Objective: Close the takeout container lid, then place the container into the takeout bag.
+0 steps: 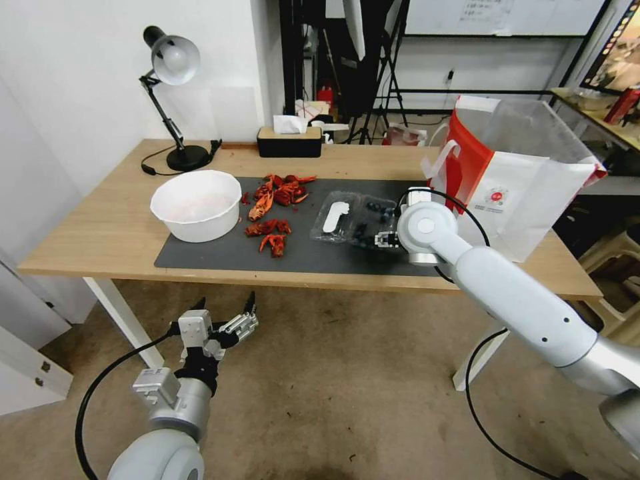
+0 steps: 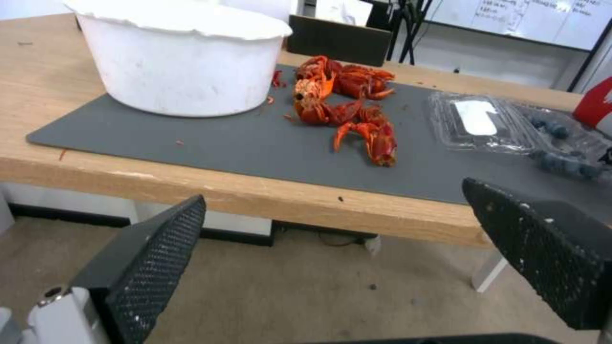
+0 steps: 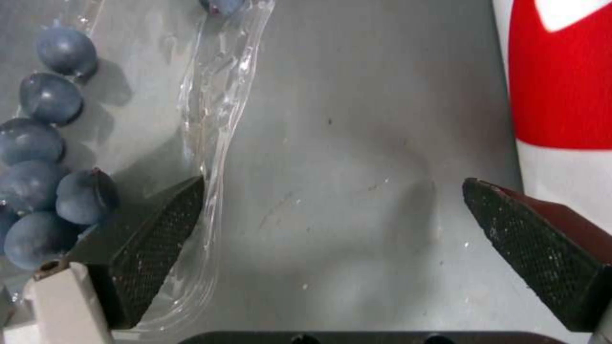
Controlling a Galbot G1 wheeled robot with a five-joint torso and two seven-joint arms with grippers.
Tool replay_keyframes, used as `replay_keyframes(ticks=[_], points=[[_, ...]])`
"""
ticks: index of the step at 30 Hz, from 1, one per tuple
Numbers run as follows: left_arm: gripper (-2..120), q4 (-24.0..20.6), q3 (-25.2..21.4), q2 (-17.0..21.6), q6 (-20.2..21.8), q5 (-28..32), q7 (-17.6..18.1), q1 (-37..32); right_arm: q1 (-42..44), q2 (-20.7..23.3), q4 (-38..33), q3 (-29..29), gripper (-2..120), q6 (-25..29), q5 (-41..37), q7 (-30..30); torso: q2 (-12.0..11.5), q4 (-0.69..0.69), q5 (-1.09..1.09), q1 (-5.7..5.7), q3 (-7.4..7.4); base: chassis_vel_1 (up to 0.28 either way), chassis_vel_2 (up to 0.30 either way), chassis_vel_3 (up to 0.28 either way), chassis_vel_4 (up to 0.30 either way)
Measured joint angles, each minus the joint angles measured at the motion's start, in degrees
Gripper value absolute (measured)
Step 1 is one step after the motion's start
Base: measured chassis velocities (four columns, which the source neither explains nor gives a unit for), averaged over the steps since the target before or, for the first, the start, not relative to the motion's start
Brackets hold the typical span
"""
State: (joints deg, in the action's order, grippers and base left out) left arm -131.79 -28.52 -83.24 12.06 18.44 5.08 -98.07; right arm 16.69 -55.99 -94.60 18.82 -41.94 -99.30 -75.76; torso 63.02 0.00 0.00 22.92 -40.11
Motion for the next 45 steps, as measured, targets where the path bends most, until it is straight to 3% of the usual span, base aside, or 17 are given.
replay_keyframes(ticks=[19, 31, 40, 44, 45], points=[[100, 0.7, -0.2, 0.3, -0.5, 0.2, 0.5, 0.0, -4.4, -0.6, 4.7, 6.0, 100, -0.1, 9.3, 4.6, 0.0, 0.00, 0.00, 0.00, 0.00, 0.000, 0.000, 0.000, 0.000], [100, 0.9, -0.3, 0.6, -0.5, 0.3, 0.6, 0.3, -4.5, -1.1, 5.6, 4.8, 100, 0.0, 13.4, 9.1, 0.0, 0.01, 0.00, 0.00, 0.00, 0.000, 0.000, 0.000, 0.000], [100, 0.7, -0.7, 0.9, -0.5, 0.4, 0.6, 0.2, 0.5, -0.8, 1.4, -2.0, 100, 10.2, 18.3, 21.6, 0.0, 0.02, 0.00, 0.00, 0.00, 0.000, 0.000, 0.000, 0.000], [100, 0.6, -0.7, 1.0, -0.5, 0.4, 0.6, 0.3, 8.1, 2.9, -4.5, -6.0, 100, 19.2, 22.7, 36.8, 0.0, -0.01, 0.03, 0.00, 0.00, 0.000, 0.000, 0.000, 0.000], [100, 0.6, -0.7, 1.0, -0.5, 0.4, 0.6, 0.3, 8.1, 2.9, -4.5, -6.0, 100, 19.2, 22.7, 36.8, 0.0, -0.01, 0.03, 0.00, 0.00, 0.000, 0.000, 0.000, 0.000]])
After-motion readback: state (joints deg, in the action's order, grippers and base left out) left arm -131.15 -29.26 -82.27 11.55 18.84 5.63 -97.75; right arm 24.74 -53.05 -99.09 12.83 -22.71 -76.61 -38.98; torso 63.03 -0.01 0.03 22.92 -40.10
